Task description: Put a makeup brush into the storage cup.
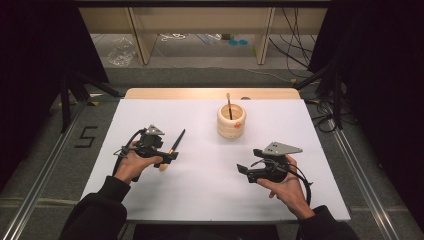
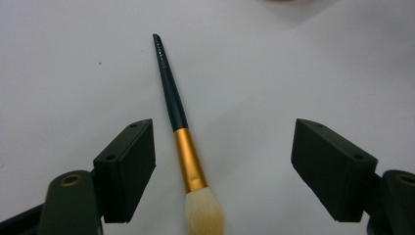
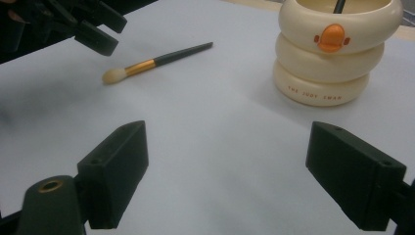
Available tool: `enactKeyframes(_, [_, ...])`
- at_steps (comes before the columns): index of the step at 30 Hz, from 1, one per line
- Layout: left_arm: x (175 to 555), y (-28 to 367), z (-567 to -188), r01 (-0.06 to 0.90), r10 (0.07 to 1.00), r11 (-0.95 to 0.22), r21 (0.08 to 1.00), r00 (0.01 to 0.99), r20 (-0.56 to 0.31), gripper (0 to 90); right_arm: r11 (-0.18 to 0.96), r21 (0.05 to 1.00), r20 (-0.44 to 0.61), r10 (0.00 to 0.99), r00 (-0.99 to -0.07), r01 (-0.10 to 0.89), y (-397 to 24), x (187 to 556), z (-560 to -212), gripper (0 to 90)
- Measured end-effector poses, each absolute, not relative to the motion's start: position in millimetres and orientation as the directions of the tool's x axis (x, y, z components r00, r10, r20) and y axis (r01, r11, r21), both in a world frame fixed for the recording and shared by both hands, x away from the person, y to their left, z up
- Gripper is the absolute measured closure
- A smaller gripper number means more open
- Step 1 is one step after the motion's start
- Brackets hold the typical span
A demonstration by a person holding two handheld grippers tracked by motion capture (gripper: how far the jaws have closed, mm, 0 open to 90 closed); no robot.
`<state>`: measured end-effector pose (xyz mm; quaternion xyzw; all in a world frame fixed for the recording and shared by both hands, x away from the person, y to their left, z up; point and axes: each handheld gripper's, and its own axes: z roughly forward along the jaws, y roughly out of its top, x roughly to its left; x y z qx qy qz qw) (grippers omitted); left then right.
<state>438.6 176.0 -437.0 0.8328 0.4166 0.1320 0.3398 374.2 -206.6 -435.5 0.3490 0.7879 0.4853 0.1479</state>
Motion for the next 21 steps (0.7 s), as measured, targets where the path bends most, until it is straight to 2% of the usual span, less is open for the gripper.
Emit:
enactKeyframes(9, [457.2,169.6,-438.2,0.616,0.771,-0.499,0.610,0.637,-0.013,29.6,0.302,0.861,0.096,0.693,-0.715,0.409,-205.5,374.0,-435.8,16.8])
enactKeyframes(21, [481.4,164.9,-442.6,0.662,0.770,-0.531,0.529,0.638,-0.026,31.5,0.303,0.858,0.109,0.681,-0.724,0.414,-204.6,374.0,-435.9,16.8])
